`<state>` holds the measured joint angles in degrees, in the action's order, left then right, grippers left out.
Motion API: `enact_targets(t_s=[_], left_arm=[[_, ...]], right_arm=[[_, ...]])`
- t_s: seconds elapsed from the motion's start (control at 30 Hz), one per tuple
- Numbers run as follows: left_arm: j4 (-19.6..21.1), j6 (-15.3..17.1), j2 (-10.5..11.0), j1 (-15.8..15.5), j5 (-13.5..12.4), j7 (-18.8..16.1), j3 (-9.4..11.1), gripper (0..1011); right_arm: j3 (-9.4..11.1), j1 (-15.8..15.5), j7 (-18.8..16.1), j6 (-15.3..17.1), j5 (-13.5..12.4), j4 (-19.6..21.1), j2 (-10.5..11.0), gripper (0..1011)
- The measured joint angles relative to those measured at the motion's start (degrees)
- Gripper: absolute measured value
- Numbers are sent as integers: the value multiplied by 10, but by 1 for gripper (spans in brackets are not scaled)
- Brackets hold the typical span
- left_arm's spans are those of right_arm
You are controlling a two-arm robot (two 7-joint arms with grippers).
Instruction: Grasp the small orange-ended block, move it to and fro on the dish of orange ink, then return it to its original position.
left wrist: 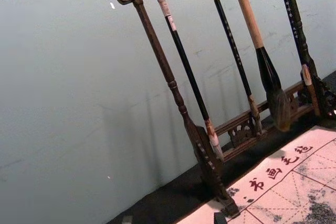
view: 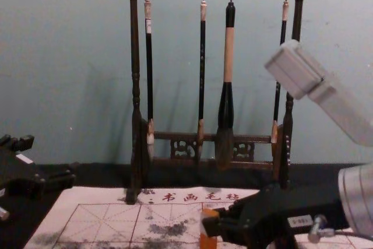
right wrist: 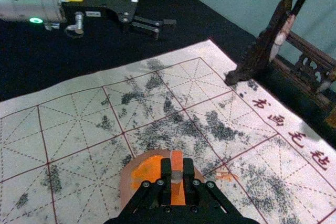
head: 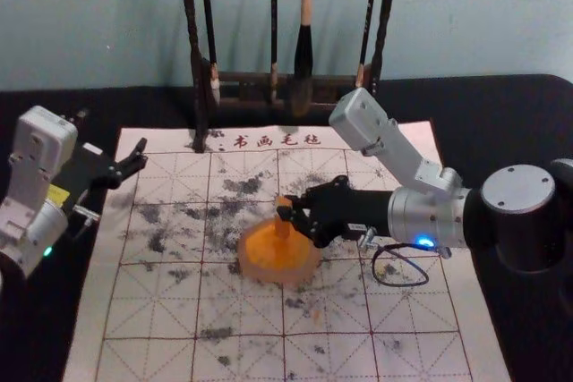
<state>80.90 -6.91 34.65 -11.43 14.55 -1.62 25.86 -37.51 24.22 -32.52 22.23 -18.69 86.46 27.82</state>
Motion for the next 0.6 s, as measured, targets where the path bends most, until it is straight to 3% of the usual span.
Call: enact_targets(t_s=[0.6], left_arm=[[0, 0, 0, 0, 0, 0, 0, 1001]], right_arm=[[12, 10, 20, 46, -26, -27, -30, 124]])
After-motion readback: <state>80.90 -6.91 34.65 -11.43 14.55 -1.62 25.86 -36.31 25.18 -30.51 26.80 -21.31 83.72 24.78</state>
